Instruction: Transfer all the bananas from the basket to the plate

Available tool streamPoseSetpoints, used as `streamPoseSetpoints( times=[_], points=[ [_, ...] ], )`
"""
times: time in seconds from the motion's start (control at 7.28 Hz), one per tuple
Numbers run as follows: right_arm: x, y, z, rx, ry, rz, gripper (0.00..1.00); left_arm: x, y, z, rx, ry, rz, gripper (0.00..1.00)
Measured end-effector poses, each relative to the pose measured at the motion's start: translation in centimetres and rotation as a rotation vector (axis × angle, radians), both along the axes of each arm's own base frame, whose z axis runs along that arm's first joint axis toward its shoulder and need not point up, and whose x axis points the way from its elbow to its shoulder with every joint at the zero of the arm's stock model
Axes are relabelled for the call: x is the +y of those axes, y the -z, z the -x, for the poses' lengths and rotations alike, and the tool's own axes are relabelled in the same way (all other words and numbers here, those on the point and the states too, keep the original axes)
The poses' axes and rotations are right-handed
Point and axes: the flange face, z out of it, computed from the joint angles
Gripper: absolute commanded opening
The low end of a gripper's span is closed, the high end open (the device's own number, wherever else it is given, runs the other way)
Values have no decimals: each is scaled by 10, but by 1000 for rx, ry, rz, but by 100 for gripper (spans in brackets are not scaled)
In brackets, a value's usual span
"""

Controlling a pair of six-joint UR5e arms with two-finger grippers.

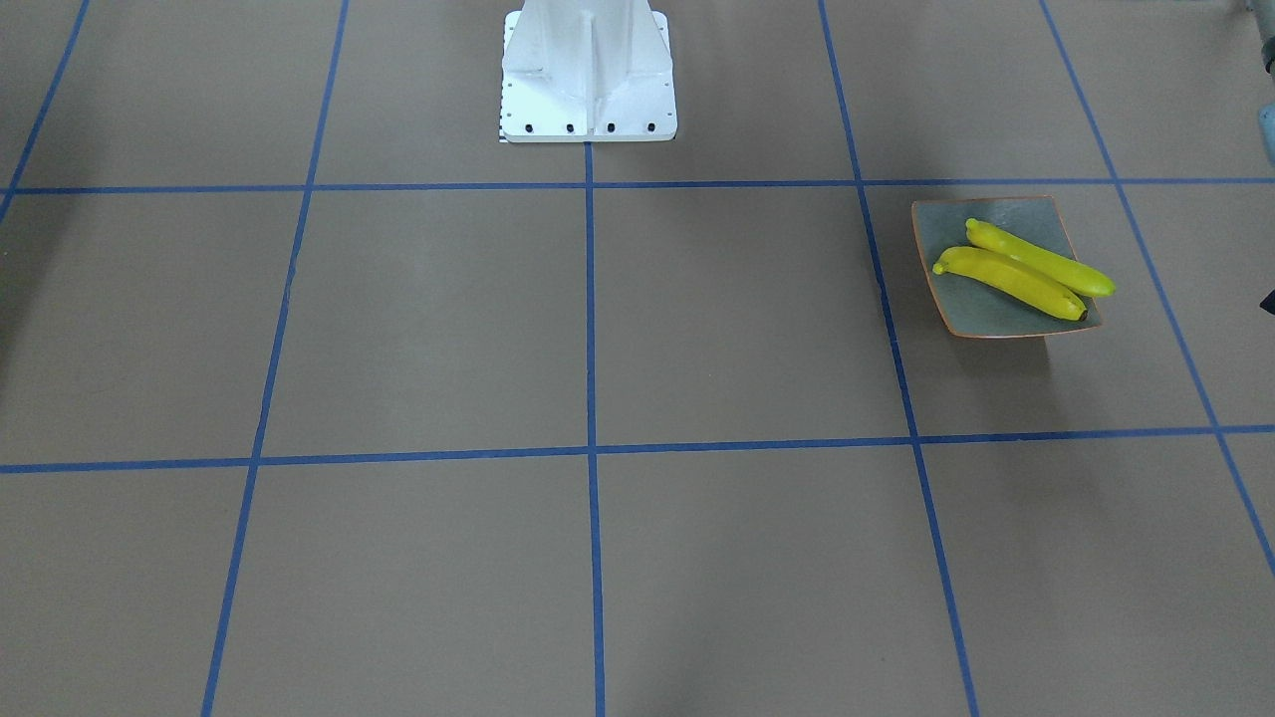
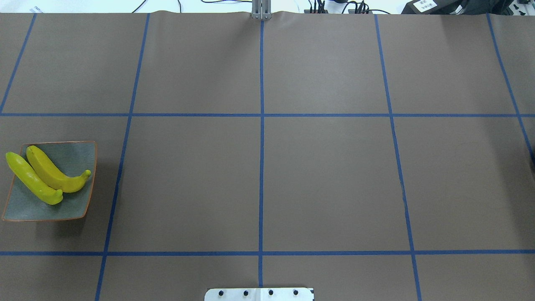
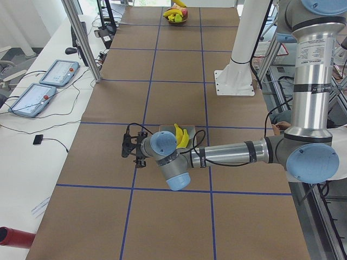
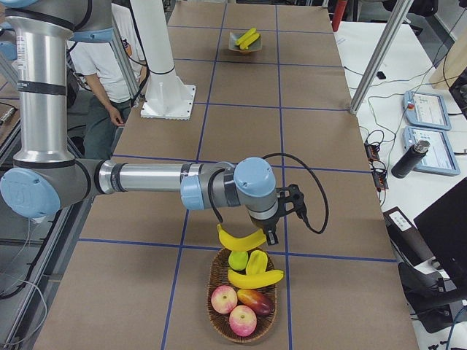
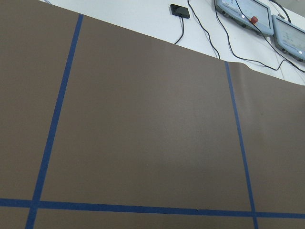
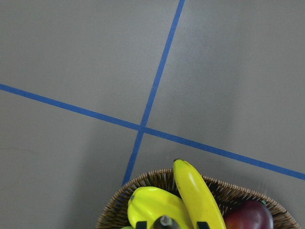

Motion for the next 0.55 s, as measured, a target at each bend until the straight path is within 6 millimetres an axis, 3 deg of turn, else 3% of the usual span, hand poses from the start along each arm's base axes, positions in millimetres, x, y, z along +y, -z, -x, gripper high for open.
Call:
streamPoseSetpoints(
  times=[0.27, 0.55],
  points=[
    [-34, 52, 15, -36, -61, 98, 0, -11, 29, -22, 90, 9, 80, 100],
    [-71, 100, 61, -80, -138, 201, 0, -33, 66, -49, 182, 12, 155, 100]
  ],
)
